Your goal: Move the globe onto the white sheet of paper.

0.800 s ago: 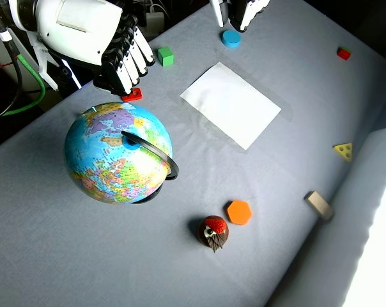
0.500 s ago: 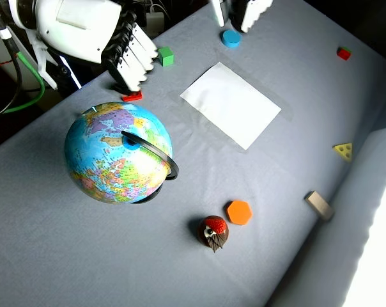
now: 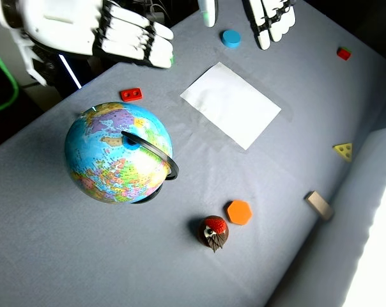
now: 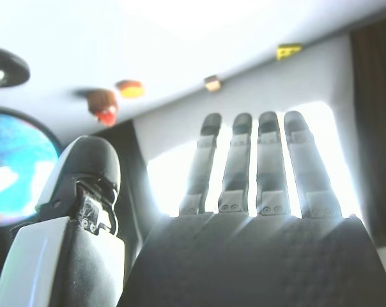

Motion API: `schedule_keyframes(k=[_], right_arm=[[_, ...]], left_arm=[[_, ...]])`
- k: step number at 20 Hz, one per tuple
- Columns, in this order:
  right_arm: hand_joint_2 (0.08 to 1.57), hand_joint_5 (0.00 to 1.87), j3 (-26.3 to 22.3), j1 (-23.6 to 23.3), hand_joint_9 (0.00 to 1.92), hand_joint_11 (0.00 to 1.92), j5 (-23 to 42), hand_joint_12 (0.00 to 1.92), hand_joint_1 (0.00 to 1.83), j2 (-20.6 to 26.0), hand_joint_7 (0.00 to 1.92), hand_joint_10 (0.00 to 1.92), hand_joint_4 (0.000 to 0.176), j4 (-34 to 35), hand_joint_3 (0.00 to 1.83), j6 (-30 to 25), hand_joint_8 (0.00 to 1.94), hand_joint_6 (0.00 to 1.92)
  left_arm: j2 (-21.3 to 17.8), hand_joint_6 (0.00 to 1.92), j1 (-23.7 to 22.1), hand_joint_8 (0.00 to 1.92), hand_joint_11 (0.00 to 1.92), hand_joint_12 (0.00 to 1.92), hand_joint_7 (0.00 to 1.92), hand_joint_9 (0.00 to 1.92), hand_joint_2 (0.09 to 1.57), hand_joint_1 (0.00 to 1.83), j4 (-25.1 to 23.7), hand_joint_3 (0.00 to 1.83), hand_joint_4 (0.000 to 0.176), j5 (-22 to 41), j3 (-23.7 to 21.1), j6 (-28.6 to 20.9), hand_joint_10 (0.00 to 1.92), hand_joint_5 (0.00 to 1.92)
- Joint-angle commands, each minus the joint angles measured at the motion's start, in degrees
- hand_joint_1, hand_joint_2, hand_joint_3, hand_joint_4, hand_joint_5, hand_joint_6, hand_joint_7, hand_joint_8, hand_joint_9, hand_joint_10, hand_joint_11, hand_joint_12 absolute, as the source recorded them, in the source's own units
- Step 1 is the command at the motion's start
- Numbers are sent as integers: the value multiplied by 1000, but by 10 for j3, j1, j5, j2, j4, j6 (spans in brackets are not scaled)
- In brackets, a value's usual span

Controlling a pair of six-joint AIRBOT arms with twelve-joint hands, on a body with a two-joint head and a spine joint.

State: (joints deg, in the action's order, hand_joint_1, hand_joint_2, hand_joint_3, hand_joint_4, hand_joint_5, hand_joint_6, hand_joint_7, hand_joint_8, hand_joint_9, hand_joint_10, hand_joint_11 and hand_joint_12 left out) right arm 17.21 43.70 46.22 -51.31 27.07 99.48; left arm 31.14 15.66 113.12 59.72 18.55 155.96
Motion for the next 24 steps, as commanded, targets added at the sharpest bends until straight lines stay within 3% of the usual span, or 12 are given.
schedule_keyframes(k=[1,6,7,10,13,16,24], right_arm=[[1143,96,-5,11,53,0,44,0,119,13,142,13,0,-82,28,-36,12,17],[1142,109,26,118,57,0,61,0,117,88,152,12,0,-316,23,-206,12,19],[1141,103,34,131,58,0,69,0,120,92,133,12,0,-335,22,-216,3,16],[1141,104,86,177,62,0,91,0,122,112,134,13,0,-429,19,-270,3,15],[1141,106,142,196,64,0,101,0,121,138,137,13,0,-525,19,-407,5,15],[1150,132,206,231,67,0,155,0,117,147,140,13,0,-586,19,-459,4,23],[1157,169,357,264,94,6,175,3,107,119,160,18,0,-596,15,-524,11,28]], left_arm=[[-3,3,8,2,0,0,27,7,1257,22,-73,1,16,-10,-2,-20,0,85],[-3,0,105,1,0,0,26,5,1256,21,-194,1,17,-16,-9,-159,0,72],[-3,0,115,0,0,0,24,4,1256,27,-207,0,17,-15,-10,-170,0,69],[10,0,185,0,0,0,22,3,1255,30,-289,0,17,-4,-15,-270,0,68],[33,0,266,0,0,0,20,3,1255,30,-362,0,17,34,-21,-373,0,68],[67,1,340,0,0,0,11,0,1255,31,-420,0,17,91,-30,-448,0,57],[115,2,399,2,0,0,17,0,1257,13,-472,1,9,183,-60,-468,0,63]])
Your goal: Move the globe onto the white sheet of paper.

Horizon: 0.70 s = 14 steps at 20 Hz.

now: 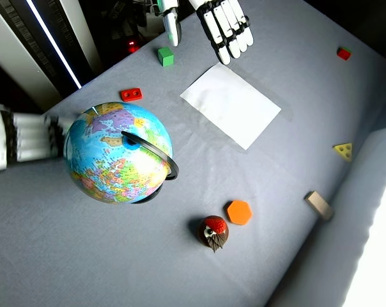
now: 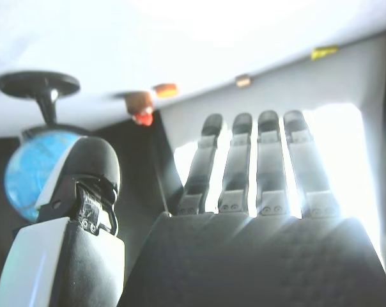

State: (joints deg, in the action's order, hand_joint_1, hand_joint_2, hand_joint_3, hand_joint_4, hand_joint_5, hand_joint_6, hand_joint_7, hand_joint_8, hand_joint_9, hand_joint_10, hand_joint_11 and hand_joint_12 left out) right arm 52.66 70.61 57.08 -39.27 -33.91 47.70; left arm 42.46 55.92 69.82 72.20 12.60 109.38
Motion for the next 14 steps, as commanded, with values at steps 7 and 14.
schedule_keyframes(k=[7,14], right_arm=[[1158,148,92,-68,88,0,31,0,111,-38,165,12,0,-3,12,-76,8,14],[1158,137,167,-153,81,0,-46,0,118,-96,162,7,0,-48,9,-161,5,7]], left_arm=[[91,2,62,1,0,0,17,0,1257,11,-86,1,3,168,3,-55,0,63],[146,1,99,1,0,0,17,2,1257,15,-105,1,3,199,16,-55,1,63]])
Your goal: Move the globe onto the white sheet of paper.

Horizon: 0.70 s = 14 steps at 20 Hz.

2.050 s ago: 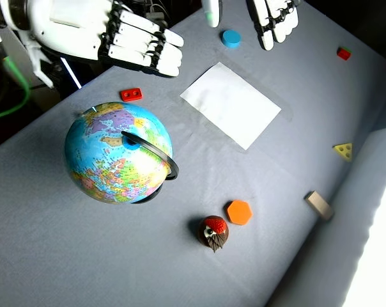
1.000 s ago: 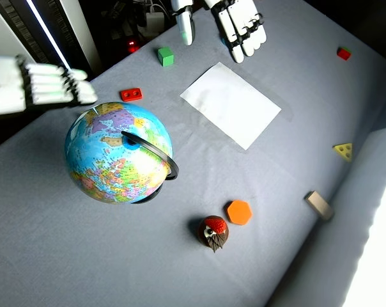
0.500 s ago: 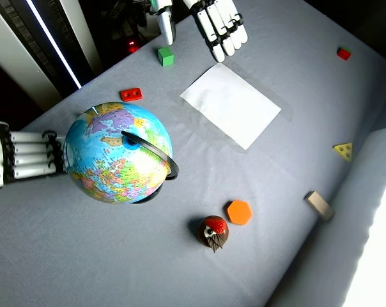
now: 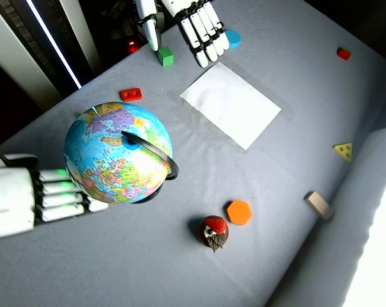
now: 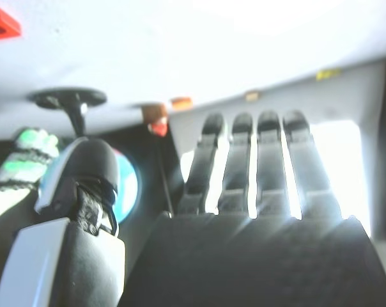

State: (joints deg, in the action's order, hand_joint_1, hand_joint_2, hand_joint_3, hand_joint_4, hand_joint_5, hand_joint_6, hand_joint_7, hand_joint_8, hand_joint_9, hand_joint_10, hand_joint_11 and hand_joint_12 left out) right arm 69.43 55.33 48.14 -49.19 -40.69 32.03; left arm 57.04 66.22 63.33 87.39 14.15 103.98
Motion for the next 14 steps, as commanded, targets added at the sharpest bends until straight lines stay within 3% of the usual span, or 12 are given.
schedule_keyframes(k=[1,7,14], right_arm=[[1158,137,5,-10,81,0,41,0,118,-3,162,7,0,16,9,-4,4,7],[1158,148,36,-71,85,0,-21,0,115,-39,163,7,0,-64,8,-33,3,11],[1160,144,35,-94,98,0,-54,0,115,-62,158,11,0,-84,7,-40,0,7]], left_arm=[[3,1,-1,1,0,0,17,2,1257,15,-44,1,3,47,4,-1,1,63],[23,1,31,1,0,0,18,2,1263,9,-48,3,3,34,35,-35,0,66],[25,1,42,1,0,0,19,2,1261,23,-48,1,3,16,49,-47,0,66]])
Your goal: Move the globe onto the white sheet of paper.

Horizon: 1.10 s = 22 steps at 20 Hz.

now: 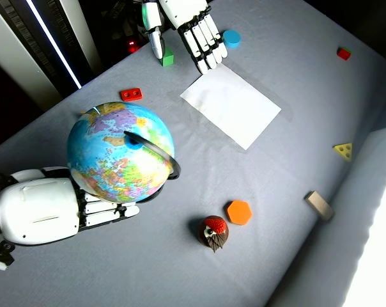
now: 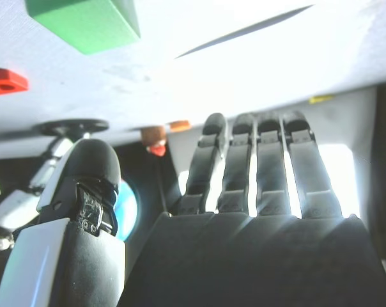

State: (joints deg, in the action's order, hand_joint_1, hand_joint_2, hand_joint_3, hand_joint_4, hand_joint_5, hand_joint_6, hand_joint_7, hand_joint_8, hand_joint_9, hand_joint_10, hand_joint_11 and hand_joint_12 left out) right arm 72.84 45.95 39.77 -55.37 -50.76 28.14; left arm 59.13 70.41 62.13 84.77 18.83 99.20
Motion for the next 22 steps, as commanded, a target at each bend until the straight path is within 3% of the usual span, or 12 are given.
schedule_keyframes(k=[1,14,22], right_arm=[[1161,143,-5,-7,97,0,17,0,114,-5,157,10,0,16,7,1,0,6],[1163,160,-32,-150,103,3,-168,2,109,-123,164,9,0,20,5,-7,3,9],[1164,170,-34,-214,105,4,-248,4,108,-198,166,7,0,43,4,28,2,10]], left_arm=[[4,1,0,1,0,0,20,1,1260,24,-36,1,3,41,3,-4,0,67],[5,1,4,0,0,0,20,0,1261,16,-31,1,2,40,0,-7,0,71],[6,1,6,0,0,0,20,0,1263,10,-32,1,2,32,6,-18,0,72]])
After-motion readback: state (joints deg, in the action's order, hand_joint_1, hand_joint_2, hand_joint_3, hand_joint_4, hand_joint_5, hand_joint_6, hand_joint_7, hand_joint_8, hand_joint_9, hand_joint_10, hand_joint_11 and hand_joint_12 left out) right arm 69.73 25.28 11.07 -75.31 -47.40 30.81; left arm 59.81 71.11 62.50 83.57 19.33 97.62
